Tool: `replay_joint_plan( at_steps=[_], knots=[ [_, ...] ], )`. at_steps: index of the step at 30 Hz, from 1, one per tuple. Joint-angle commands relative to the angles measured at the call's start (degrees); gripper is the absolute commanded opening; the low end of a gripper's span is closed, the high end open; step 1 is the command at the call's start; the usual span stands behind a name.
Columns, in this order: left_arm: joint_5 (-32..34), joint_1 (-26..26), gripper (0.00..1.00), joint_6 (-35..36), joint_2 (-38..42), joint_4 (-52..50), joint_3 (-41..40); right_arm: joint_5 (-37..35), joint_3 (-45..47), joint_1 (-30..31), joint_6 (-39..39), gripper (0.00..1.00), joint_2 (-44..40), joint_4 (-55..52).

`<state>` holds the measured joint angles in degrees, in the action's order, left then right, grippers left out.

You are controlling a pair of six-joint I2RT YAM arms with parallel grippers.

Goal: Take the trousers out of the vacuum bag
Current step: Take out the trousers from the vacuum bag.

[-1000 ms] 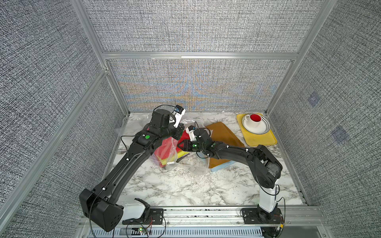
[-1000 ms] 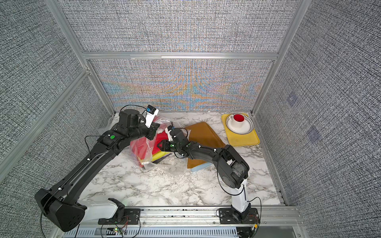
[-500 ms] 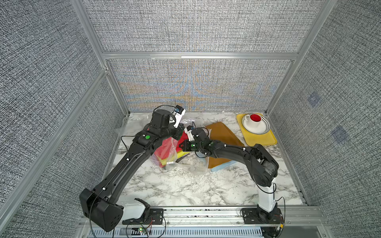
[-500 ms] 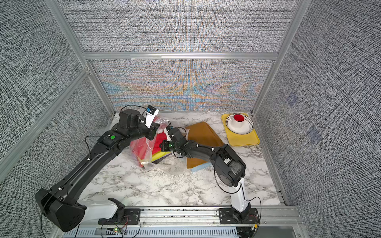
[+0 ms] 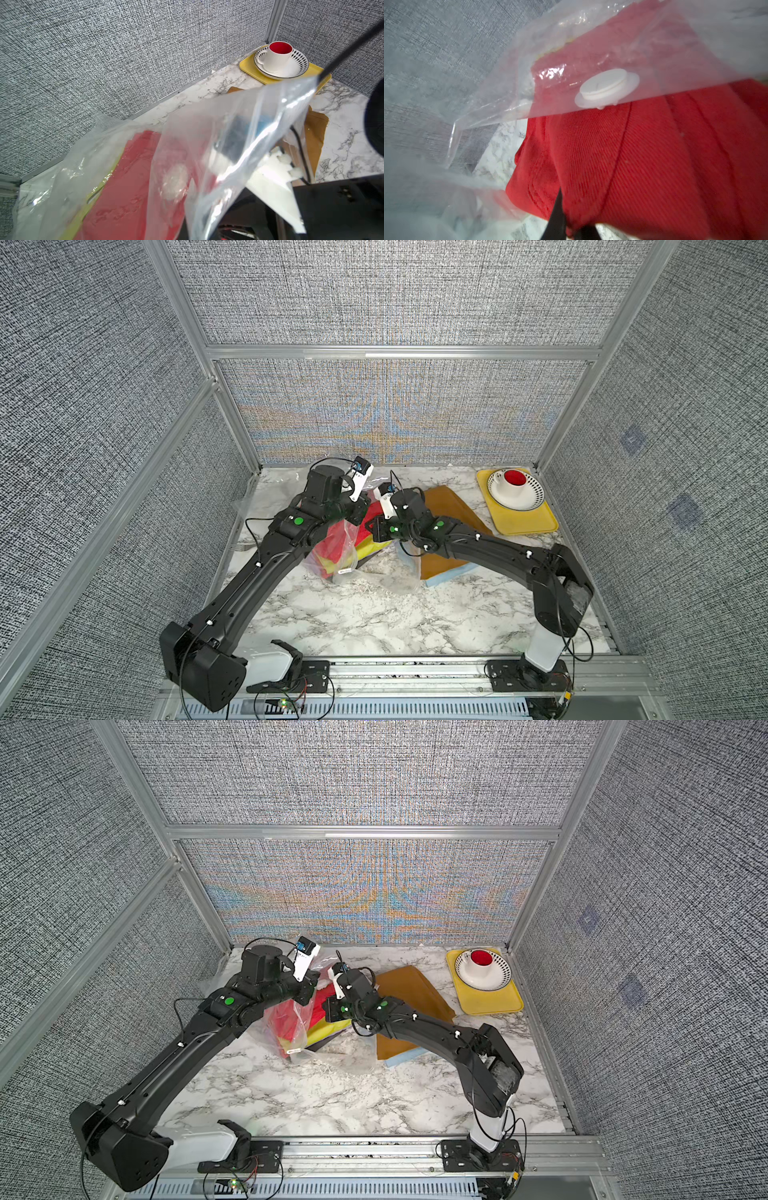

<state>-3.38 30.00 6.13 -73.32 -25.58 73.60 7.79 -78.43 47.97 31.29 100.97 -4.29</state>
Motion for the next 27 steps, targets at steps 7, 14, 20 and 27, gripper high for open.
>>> replay_joint_plan(
  at_steps=[7,14,20,27],
  knots=[
    [4.1,-0.03,0.0,2.59,2.83,1.68,-1.36,-3.4,8.56,0.53,1.12,0.0,-7.33,-1.75],
    [3.89,-0.01,0.0,2.7,2.17,1.28,-0.92,-3.22,17.37,1.47,7.0,0.0,-7.48,2.36],
    [3.51,-0.02,0.0,3.19,1.21,1.24,-1.01,-4.97,19.98,1.96,10.05,0.0,-7.59,4.86],
    [2.88,0.04,0.0,3.27,0.99,1.32,-0.76,-5.12,22.54,2.26,13.82,0.6,-8.95,7.97]
  ],
)
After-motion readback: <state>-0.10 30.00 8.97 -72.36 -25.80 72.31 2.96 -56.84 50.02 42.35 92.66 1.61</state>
